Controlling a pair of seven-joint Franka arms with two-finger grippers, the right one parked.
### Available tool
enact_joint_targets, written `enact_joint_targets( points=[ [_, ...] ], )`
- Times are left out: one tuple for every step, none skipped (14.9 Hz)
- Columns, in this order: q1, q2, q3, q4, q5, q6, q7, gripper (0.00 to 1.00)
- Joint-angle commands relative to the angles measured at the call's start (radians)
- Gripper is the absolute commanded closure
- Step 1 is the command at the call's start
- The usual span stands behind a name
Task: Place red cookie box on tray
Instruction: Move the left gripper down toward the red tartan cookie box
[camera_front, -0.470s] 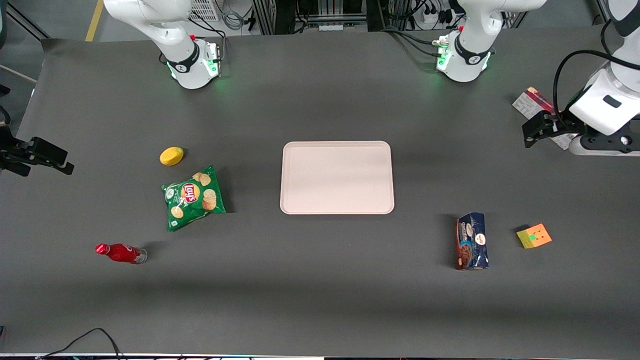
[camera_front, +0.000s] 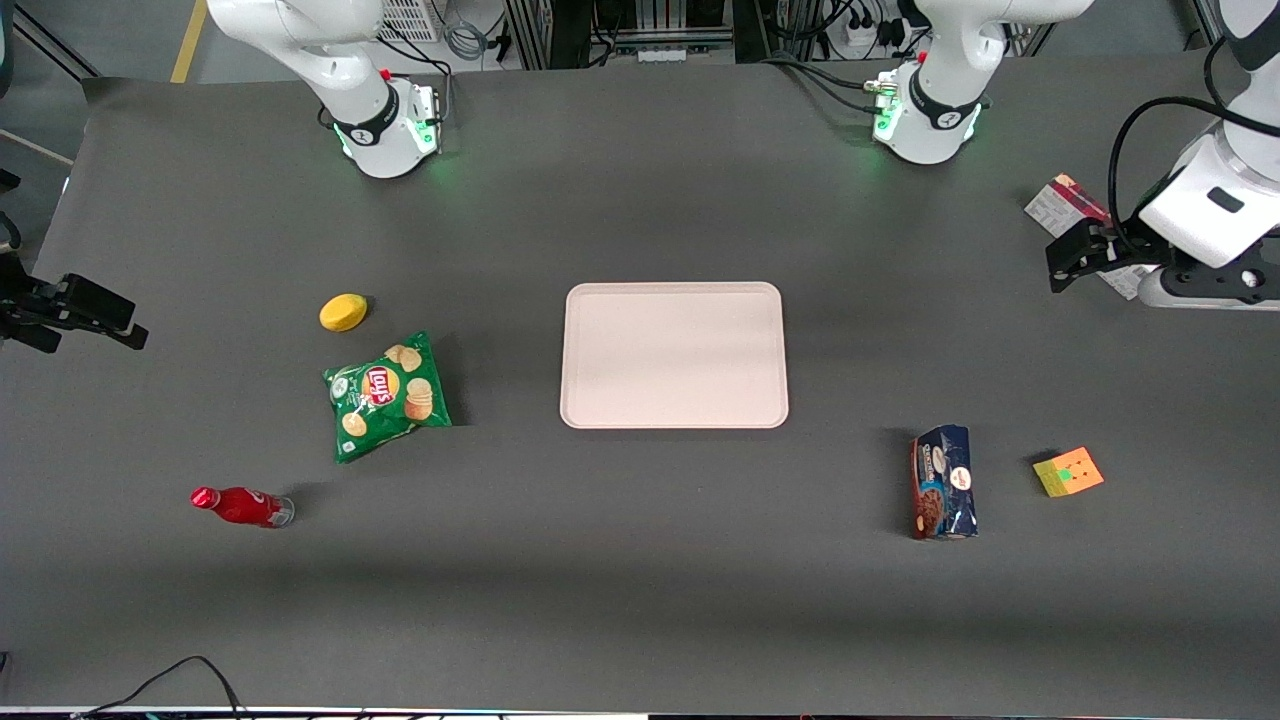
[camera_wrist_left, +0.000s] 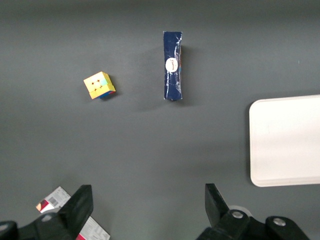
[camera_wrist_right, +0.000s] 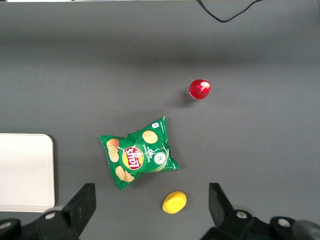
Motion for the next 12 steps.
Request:
enact_joint_targets(
  points=[
    [-0.002,0.007,0.004,0.019,0.003,-0.043,0.083,0.00],
    [-0.002,0.006,0.004,0.019,0.003,-0.057,0.079,0.00],
    [-0.007,0.007,0.002,0.017,0.005,-0.078,0.061,0.00],
    [-0.007,0.007,0.002,0.014,0.006,-0.099,0.053,0.00],
    [0.001,0.007,0.004,-0.003,0.003,-0.106,0.030,0.00],
    [0.009,0.006,0.008,-0.029,0.002,-0.104,-0.016,0.00],
    [0.038,0.003,0.008,-0.050,-0.004,-0.107,-0.059,0.00],
    [0.065,-0.002,0.008,-0.070,-0.012,-0.112,-0.096,0.00],
    [0.087,-0.007,0.008,-0.093,-0.015,-0.113,-0.114,0.00],
    [0.125,-0.013,0.008,-0.118,-0.015,-0.112,-0.116,0.00],
    [0.165,-0.028,0.008,-0.150,-0.015,-0.100,-0.114,0.00],
    [0.190,-0.049,0.008,-0.194,-0.015,-0.086,-0.116,0.00]
  ],
)
